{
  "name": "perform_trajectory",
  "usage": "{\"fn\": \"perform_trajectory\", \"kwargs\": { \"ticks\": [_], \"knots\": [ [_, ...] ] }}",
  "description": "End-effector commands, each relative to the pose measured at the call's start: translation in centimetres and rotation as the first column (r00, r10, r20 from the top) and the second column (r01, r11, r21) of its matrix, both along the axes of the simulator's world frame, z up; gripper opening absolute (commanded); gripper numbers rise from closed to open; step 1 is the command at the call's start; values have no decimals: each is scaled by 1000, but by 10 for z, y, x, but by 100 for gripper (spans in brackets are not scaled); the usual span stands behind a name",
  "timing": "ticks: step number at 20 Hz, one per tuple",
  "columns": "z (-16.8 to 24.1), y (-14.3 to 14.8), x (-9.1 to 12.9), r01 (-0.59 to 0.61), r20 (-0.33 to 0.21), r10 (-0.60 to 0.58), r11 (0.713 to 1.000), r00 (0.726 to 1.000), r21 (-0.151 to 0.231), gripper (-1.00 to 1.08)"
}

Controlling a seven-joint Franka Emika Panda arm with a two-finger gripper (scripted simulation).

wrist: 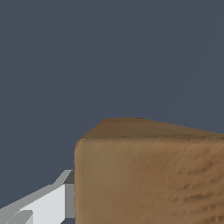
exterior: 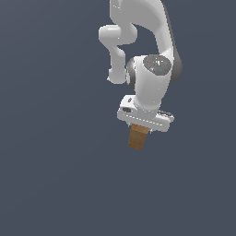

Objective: Pick up the object and move it to a goal position.

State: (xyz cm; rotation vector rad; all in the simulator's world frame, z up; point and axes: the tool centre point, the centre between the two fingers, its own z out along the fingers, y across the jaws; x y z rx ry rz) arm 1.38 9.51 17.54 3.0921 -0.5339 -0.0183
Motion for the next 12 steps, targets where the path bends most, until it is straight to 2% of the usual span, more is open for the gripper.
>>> {"fn": "perform_trajectory", "kwargs": {
  "ticks": [1, 12],
  "knots": [
    [21, 0, -7, 0, 12, 0, 1000, 1000, 1, -100],
    [78, 0, -40, 0, 12, 0, 1000, 1000, 1, -100]
  ]
}}
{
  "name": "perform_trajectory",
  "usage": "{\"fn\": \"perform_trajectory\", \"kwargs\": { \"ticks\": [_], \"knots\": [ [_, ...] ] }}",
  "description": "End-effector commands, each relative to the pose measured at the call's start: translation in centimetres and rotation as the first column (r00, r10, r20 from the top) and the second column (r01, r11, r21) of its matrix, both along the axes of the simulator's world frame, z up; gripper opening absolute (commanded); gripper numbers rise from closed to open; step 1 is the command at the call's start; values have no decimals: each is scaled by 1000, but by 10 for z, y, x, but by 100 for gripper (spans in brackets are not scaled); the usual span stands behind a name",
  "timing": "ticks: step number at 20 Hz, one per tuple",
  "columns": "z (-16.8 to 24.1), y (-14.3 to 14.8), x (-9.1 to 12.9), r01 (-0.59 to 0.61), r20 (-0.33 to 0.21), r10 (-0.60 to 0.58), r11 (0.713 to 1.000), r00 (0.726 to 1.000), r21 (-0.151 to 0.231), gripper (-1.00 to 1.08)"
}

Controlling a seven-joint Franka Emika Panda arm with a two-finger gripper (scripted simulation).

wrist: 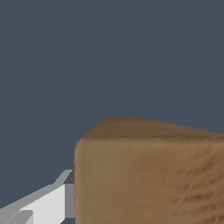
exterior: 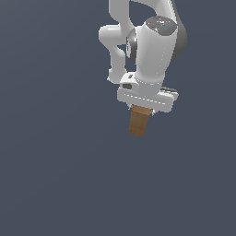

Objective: Pick up the object and move it to a goal position.

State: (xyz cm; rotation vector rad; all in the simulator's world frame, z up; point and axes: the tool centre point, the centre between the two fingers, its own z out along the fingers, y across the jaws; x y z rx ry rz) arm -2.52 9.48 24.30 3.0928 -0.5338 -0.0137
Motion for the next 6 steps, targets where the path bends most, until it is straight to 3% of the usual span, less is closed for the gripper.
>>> {"fn": "perform_trajectory", "kwargs": {
  "ticks": [1, 6],
  "knots": [
    [13, 0, -3, 0, 9, 0, 1000, 1000, 1, -100],
    [19, 0, -5, 0, 9, 0, 1000, 1000, 1, -100]
  ]
}}
